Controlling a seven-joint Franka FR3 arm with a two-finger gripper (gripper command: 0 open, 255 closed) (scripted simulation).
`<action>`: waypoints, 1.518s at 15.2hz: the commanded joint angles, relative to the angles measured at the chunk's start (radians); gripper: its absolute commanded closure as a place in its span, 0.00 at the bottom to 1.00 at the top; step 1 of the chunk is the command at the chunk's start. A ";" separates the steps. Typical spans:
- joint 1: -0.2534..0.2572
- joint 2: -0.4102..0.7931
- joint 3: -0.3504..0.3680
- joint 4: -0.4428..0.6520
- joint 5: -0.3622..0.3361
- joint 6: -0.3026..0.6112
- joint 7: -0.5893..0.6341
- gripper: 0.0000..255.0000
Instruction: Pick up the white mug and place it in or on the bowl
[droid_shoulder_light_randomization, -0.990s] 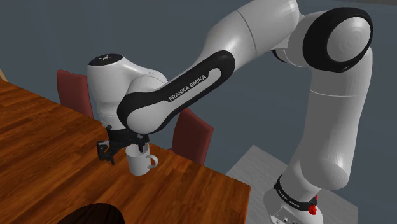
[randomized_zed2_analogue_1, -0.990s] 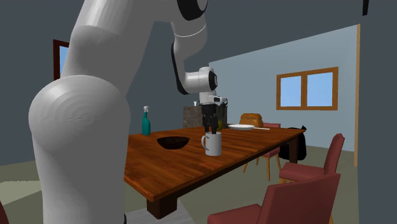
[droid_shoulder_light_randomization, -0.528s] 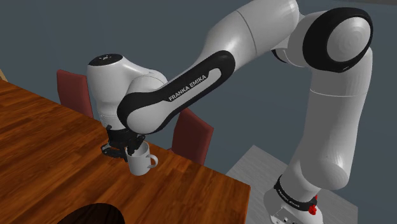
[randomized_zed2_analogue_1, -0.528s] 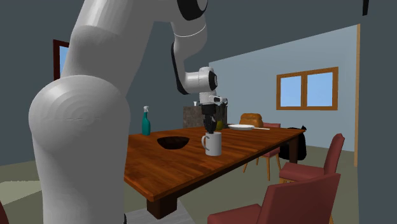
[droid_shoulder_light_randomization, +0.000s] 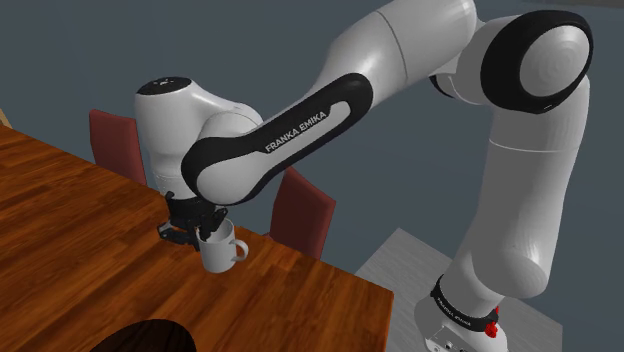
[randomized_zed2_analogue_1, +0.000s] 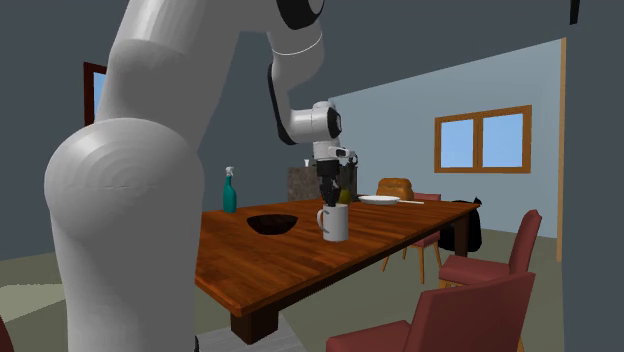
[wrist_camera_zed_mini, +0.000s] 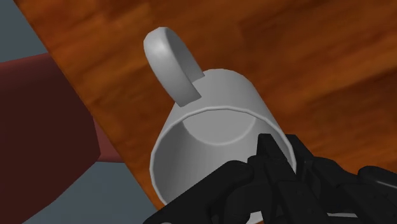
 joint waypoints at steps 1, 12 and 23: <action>-0.004 -0.013 0.004 0.011 0.011 -0.021 -0.009 1.00; -0.016 -0.073 0.021 0.092 0.064 -0.148 -0.049 1.00; 0.030 -0.080 0.051 0.204 0.072 -0.271 0.002 1.00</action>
